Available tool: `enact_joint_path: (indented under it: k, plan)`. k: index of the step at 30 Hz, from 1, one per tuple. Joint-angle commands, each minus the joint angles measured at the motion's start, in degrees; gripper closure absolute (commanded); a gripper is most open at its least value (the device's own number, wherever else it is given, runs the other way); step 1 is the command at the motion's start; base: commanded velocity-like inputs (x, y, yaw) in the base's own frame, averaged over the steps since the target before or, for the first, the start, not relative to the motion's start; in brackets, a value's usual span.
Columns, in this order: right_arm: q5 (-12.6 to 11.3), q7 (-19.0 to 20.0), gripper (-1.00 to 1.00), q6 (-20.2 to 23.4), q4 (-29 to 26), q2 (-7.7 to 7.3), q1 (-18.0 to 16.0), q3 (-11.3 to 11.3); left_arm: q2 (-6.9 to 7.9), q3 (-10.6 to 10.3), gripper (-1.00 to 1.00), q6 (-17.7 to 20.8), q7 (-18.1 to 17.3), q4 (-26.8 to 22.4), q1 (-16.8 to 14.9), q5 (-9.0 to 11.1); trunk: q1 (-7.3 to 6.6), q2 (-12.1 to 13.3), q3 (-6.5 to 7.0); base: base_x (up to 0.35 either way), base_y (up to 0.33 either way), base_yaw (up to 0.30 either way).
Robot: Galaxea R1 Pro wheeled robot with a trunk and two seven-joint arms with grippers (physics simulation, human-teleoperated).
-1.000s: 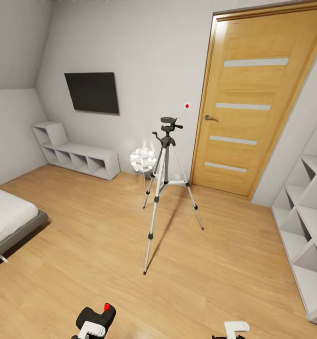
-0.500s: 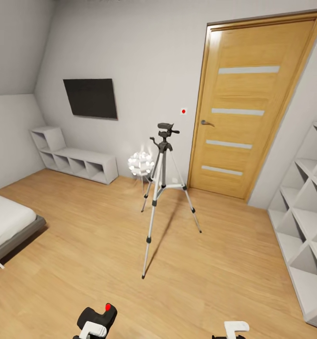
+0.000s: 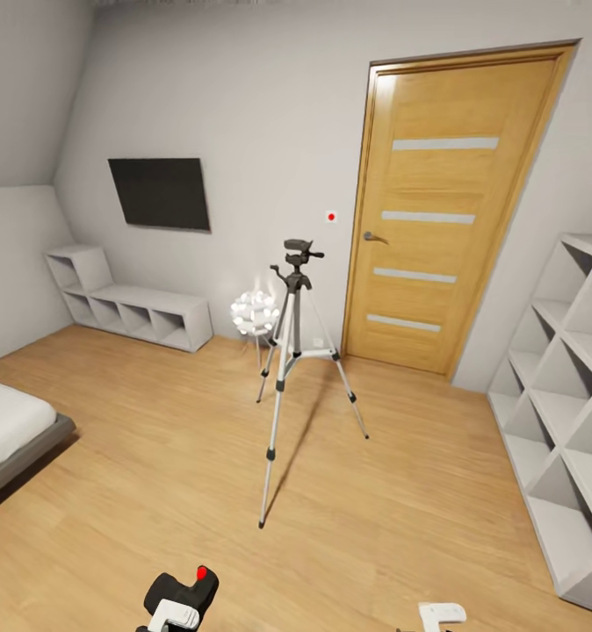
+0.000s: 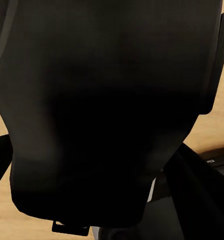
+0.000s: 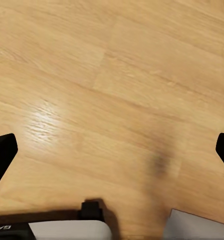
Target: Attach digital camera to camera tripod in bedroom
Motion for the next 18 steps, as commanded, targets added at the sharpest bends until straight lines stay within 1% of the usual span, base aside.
enact_joint_path:
  k: [1,8,12,18]
  plan:
    - [0.59,-0.13,-1.0,-0.19,0.4,0.06,-0.06,-0.5,-0.03,-0.48,1.0,-0.39,-0.33,0.24,-0.09,0.52,-0.21,0.34,0.19,0.0,0.0,-0.083]
    - [0.59,-0.13,-1.0,-0.22,0.99,0.09,-0.06,-0.54,-0.03,-0.48,1.0,-0.39,-0.33,0.24,-0.09,0.51,-1.74,3.15,2.08,0.0,0.0,-0.075]
    - [0.59,-0.13,-1.0,-0.22,1.02,0.16,-0.06,-0.48,-0.03,-0.48,1.0,-0.39,-0.33,0.24,-0.09,0.49,-2.62,4.75,3.08,0.0,0.0,-0.015]
    - [0.59,-0.13,-1.0,-0.19,1.02,0.17,-0.06,-0.53,-0.03,-0.48,1.0,-0.39,-0.33,0.24,-0.09,0.49,-3.94,7.16,4.25,0.0,0.0,-0.002]
